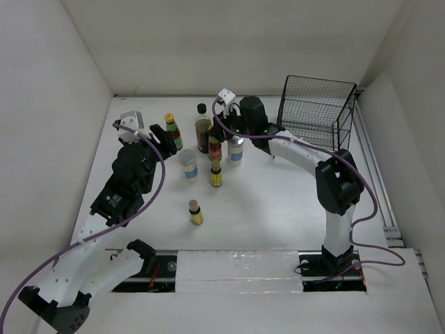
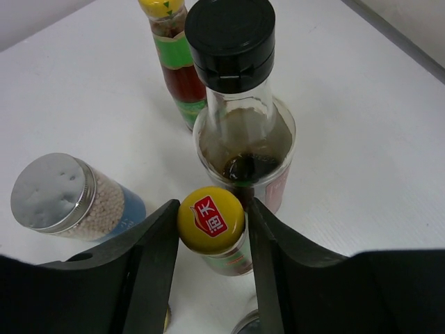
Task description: Organize the condiment bottles
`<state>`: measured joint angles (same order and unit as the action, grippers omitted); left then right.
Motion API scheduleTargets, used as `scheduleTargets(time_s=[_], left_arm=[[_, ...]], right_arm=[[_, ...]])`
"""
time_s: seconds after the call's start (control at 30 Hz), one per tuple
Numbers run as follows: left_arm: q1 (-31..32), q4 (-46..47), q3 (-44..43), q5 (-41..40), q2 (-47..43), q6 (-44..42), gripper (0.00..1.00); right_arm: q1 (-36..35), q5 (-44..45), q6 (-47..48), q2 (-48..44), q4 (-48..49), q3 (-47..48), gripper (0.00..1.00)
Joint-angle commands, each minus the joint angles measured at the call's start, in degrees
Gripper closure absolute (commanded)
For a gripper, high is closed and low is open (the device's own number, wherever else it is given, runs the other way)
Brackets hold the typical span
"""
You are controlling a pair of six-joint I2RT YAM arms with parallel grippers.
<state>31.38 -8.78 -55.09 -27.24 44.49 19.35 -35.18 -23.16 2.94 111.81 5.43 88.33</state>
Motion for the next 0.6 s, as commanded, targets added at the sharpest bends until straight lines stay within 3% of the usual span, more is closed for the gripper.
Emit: scheduleTargets(time_s=[0.0, 0.1, 0.17, 0.27, 0.4, 0.57], left_arm=[[-0.3, 2.8, 0.2, 0.6, -0.6, -0.7, 0.44], [-0.3, 2.8, 0.2, 0.6, -0.6, -0.7, 0.44], [-0.3, 2.8, 0.2, 0.6, -0.6, -0.7, 0.44], [-0.3, 2.8, 0.2, 0.6, -0.6, -0.7, 0.44], [-0.3, 2.8, 0.2, 0.6, -0.6, -0.7, 0.44], [-0.3, 2.8, 0.2, 0.6, -0.6, -0.7, 0.44]], right_arm=[[0.3, -0.7, -0.3, -0.1, 2.4, 0.0, 0.52], [0.3, -0.2, -0.3, 0.4, 2.4, 0.5, 0.52], [0.3, -0.2, -0.3, 0.4, 2.4, 1.0, 0.69], [0.3, 0.3, -0.3, 0.4, 2.4, 1.0, 0.64], [0.3, 0.9, -0.3, 0.4, 1.9, 0.4, 0.82], [1.4, -1.1, -0.8, -6.7, 4.8, -0.3, 0.85]])
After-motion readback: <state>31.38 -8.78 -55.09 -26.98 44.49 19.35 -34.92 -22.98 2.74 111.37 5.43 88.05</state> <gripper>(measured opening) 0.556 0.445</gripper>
